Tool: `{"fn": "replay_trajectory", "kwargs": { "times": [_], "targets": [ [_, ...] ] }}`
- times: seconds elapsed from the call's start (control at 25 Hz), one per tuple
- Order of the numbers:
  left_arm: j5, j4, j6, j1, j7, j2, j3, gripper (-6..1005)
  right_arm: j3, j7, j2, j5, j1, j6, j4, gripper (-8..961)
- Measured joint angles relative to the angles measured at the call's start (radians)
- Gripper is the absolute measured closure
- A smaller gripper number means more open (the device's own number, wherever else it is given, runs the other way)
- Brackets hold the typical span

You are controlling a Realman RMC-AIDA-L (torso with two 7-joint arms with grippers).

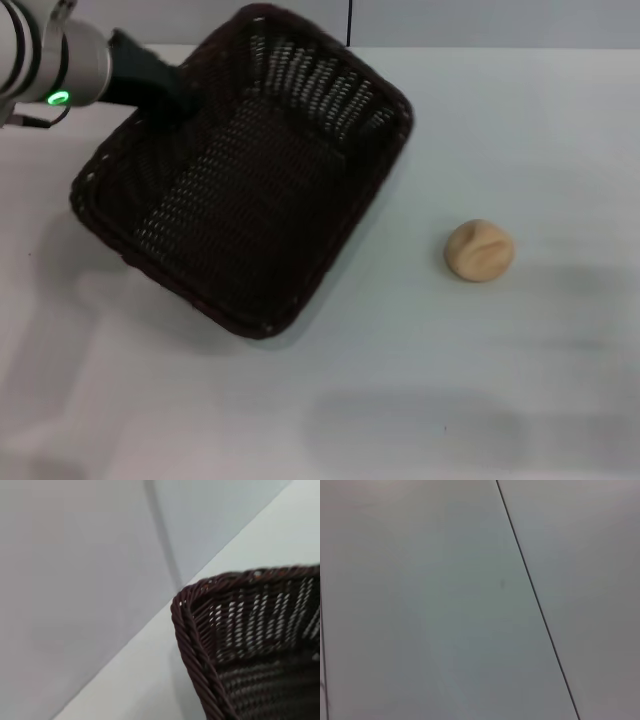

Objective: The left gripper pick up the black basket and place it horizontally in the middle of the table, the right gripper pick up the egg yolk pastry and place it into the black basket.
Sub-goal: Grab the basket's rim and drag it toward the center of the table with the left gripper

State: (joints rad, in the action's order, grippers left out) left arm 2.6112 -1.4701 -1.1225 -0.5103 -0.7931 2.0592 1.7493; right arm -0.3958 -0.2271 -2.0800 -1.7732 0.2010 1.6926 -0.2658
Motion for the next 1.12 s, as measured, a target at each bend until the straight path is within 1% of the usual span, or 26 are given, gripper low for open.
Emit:
{"fn": "replay_trajectory", "kwargs": {
  "times": [0.04, 0.16, 0.2, 0.48, 0.52, 0.6, 0.64, 0.68, 0.8, 0.96, 1.12],
  "targets": [
    [0.000, 0.000, 0.000, 0.000, 0.000, 0.000, 0.000, 642, 0.000, 0.000, 0.000, 0.000, 0.000, 0.004, 0.000, 169],
    [-0.100, -0.001, -0.040, -0.018, -0.092, 0.000, 0.042, 686, 0.000, 0.000, 0.000, 0.000, -0.003, 0.018, -0.001, 169],
    [-0.116, 0.001, -0.050, -0.025, -0.109, 0.000, 0.051, 701, 0.000, 0.000, 0.000, 0.000, -0.004, 0.022, -0.001, 169],
    [-0.145, 0.014, -0.084, -0.060, -0.168, -0.001, 0.076, 792, 0.000, 0.000, -0.002, 0.000, -0.011, 0.045, -0.007, 169],
    [-0.167, 0.015, -0.112, -0.072, -0.197, -0.001, 0.089, 794, 0.000, 0.000, -0.002, 0.000, -0.011, 0.045, -0.007, 169],
    [-0.167, 0.015, -0.112, -0.072, -0.197, -0.001, 0.089, 797, 0.002, 0.000, -0.002, -0.001, -0.010, 0.046, -0.009, 169],
    [-0.199, 0.017, -0.147, -0.083, -0.230, -0.001, 0.111, 798, 0.003, 0.000, -0.002, -0.002, -0.009, 0.046, -0.010, 169],
    [-0.289, 0.025, -0.238, -0.104, -0.308, -0.001, 0.167, 800, 0.005, 0.000, -0.002, -0.002, -0.009, 0.046, -0.010, 169],
    [-0.349, 0.028, -0.301, -0.118, -0.354, -0.002, 0.210, 804, 0.015, 0.000, -0.002, -0.002, -0.008, 0.046, -0.014, 169],
    [-0.362, 0.031, -0.373, -0.152, -0.376, -0.005, 0.248, 804, 0.021, 0.002, -0.003, -0.003, -0.007, 0.047, -0.020, 169],
    [-0.356, 0.064, -0.431, -0.189, -0.402, -0.010, 0.255, 804, 0.026, 0.004, -0.003, -0.003, -0.007, 0.047, -0.023, 169]
  ]
}}
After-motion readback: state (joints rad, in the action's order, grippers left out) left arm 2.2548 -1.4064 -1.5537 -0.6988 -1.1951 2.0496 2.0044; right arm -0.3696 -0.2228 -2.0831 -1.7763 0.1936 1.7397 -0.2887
